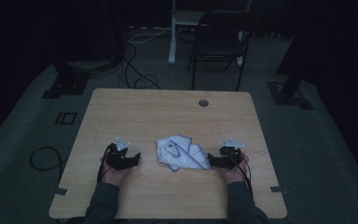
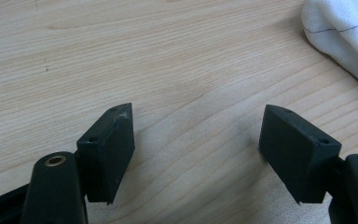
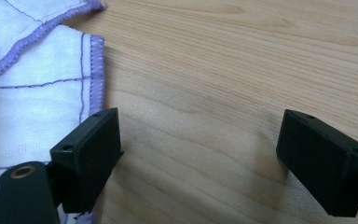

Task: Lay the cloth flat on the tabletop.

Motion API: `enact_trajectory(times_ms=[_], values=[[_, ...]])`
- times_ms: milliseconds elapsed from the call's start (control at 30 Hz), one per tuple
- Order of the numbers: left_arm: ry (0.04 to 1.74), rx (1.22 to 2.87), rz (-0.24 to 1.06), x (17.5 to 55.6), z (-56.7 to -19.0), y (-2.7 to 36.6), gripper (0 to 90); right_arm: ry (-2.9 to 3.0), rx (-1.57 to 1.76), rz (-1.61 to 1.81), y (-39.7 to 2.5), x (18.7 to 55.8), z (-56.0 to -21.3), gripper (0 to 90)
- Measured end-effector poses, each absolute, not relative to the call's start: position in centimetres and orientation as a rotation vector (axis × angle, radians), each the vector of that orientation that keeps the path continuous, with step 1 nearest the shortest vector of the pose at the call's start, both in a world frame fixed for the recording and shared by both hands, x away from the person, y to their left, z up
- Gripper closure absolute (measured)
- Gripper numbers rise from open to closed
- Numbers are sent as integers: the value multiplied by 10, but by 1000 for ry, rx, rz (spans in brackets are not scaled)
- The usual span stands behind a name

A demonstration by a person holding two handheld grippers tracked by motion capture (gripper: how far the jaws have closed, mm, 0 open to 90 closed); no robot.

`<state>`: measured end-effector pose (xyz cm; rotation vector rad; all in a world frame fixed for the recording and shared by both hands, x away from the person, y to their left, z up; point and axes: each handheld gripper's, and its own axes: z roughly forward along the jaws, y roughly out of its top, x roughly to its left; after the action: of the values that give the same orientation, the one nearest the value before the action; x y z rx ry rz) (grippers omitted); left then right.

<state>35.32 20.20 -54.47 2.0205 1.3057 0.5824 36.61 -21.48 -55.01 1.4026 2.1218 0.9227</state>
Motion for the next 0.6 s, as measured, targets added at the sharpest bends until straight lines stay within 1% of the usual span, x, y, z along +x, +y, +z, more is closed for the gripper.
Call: enact_trajectory(times_ms=[133,267,500,600], values=[[1307,2019,583,353,-545,202,274,2127,1402,921,-215,366,-550,145],[1303,2018,582,352,-545,202,284,2142,1400,915,-215,366,-548,172],[1294,2019,577,351,-544,201,317,2157,1393,914,-218,365,-546,245],[1289,2027,571,350,-543,201,350,2156,1388,917,-220,365,-545,306]])
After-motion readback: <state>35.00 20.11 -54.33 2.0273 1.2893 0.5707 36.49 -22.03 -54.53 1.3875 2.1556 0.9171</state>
